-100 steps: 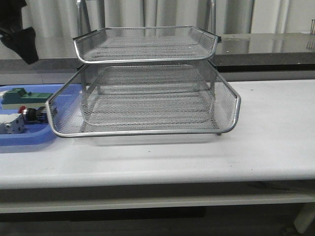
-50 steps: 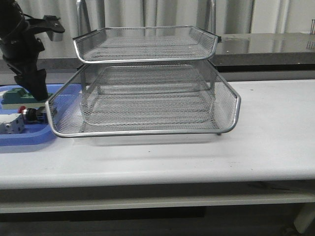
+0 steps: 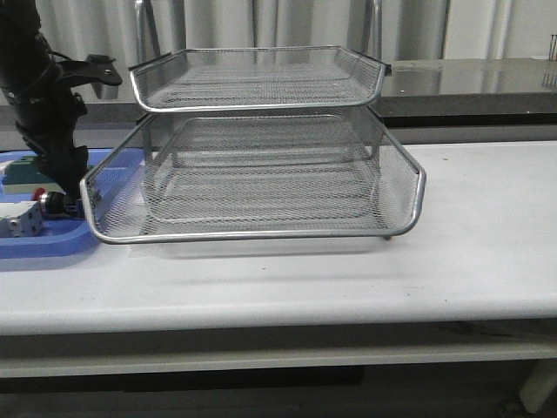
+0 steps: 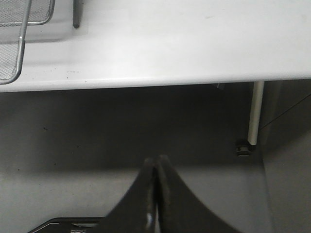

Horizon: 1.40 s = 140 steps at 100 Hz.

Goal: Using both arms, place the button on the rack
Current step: 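Lower the left gripper onto the red push button and grasp it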

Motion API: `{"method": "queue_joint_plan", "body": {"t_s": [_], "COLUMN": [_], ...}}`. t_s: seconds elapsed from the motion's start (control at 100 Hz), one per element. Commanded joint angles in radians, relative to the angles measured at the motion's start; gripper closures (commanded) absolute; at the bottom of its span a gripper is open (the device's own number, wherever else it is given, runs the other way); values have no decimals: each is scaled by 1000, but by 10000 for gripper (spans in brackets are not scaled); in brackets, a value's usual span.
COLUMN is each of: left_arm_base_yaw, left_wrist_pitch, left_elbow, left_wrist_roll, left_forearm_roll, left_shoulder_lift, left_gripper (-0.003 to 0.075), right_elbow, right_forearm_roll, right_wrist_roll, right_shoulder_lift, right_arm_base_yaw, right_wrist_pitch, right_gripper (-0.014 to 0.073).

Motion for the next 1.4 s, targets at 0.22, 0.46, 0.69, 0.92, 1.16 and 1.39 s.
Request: {"method": "queue_joint_plan", "body": {"t_s": [0.22,0.46,0.69,0.92,1.16,1.39], "left_arm_base_yaw": [2,19,47,51,51,51], "left_wrist_pitch": [-21,-3,13,19,34,37], "left_elbow": [-92,-120,-120,-120,-120,-120], "left_wrist_roll": [0,0,0,9,25,25], "left_forearm_roll": [-14,-17,-36,-59,-87,-87], "left_shoulder_lift": [1,33,43,52,83,89], "left_gripper": [134,134,135,135,143,372], "right_elbow": [-36,-36,-36,-36,-36,-36], "right_forearm_roll": [-15,-15,-15,-15,-15,-15], "right_wrist_roll": [-5,-5,-5,-5,-5,-5], "right_shoulder_lift": [3,3,3,3,3,3], "right_arm_base_yaw": [-7,-7,-7,-7,-7,-7], "right_wrist_pitch": [-57,-57,-57,-57,-57,-57], "right_gripper": [664,664,664,664,664,664]}}
